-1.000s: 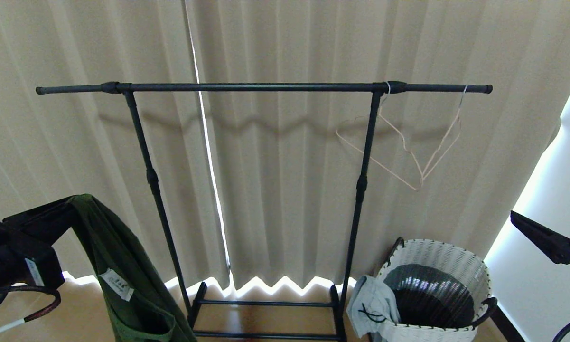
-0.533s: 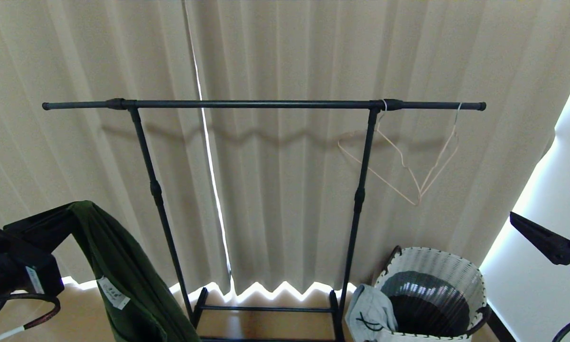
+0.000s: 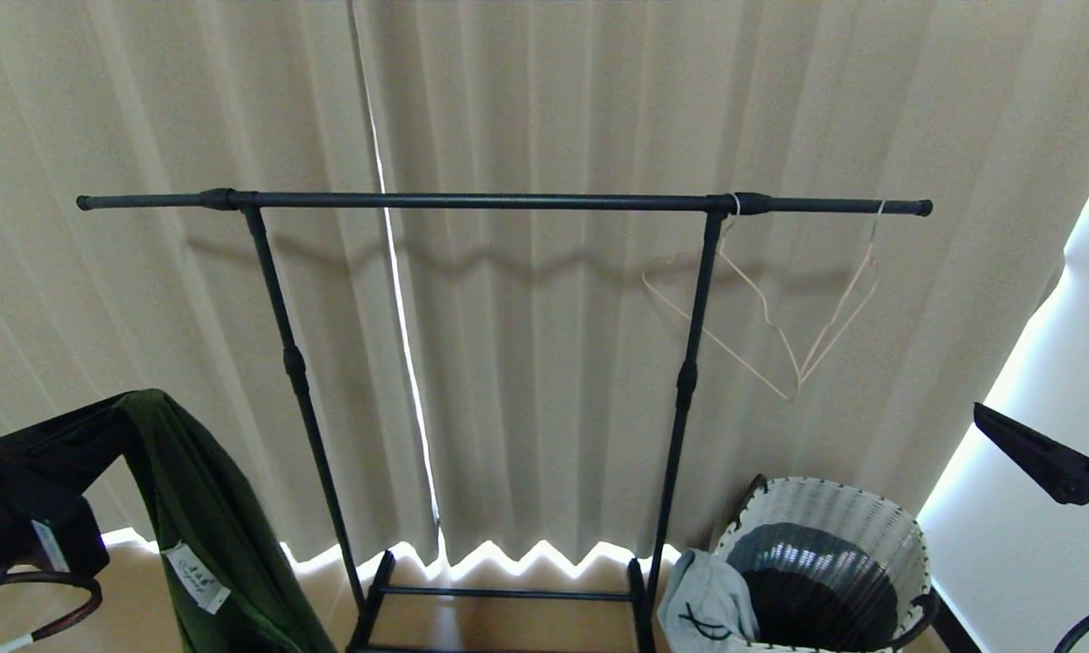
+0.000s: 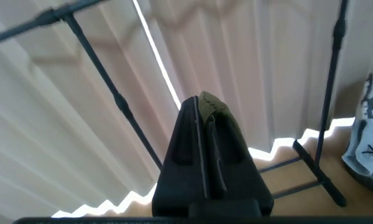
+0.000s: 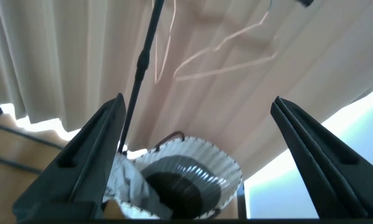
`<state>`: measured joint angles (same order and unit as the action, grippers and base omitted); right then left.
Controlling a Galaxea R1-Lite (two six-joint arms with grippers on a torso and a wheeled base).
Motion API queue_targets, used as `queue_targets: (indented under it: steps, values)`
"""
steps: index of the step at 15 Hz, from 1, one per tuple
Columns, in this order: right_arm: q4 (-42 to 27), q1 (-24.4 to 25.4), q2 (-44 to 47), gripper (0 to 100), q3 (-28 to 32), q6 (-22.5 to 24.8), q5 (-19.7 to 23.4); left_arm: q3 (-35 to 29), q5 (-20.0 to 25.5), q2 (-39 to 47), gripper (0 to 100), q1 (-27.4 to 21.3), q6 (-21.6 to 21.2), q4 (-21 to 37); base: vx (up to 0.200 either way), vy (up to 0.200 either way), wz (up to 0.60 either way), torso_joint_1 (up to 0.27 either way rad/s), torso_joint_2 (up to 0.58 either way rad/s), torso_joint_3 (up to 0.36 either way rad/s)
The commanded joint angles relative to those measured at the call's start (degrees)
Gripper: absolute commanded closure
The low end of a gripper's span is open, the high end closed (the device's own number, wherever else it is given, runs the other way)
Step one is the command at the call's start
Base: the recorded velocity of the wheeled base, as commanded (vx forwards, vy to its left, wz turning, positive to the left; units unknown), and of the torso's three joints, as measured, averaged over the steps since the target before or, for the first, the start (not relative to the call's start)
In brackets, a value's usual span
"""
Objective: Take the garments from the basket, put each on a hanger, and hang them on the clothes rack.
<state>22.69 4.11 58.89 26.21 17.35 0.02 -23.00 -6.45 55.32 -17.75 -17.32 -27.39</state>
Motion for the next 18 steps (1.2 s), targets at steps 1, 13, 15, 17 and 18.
queue_targets:
  steps: [1, 13, 15, 17, 18]
  values:
    - [-0.01, 0.02, -0.01, 0, -0.02, 0.06, -0.02, 0.06, 0.03, 0.14, 100, -0.09, 0.01, -0.03, 0.0, -0.2, 0.0, 0.012, 0.01, -0.002]
    - [-0.01, -0.07, 0.08, 0, -0.19, -0.03, -0.02, 0.15, 0.38, 0.05, 100, -0.09, 0.1, -0.03, 0.0, -0.05, 0.0, 0.0, 0.0, -0.001]
    - [-0.19, -0.33, 0.17, 0, -0.37, -0.03, -0.11, 0.15, 0.38, 0.14, 100, 0.0, 0.18, 0.15, 0.0, 0.0, 0.0, 0.0, 0.0, 0.0]
    - [-0.19, -1.12, 0.43, 0, -0.19, -0.03, 0.06, 0.06, 0.38, 0.23, 100, 0.0, 0.18, 0.15, 0.0, 0.0, 0.0, 0.0, 0.0, 0.0]
    - [0.08, -1.12, 0.87, 0, -0.02, -0.03, 0.06, 0.06, 0.38, 0.31, 100, -0.09, 0.36, 0.15, 0.0, 0.0, 0.0, 0.0, 0.0, 0.0]
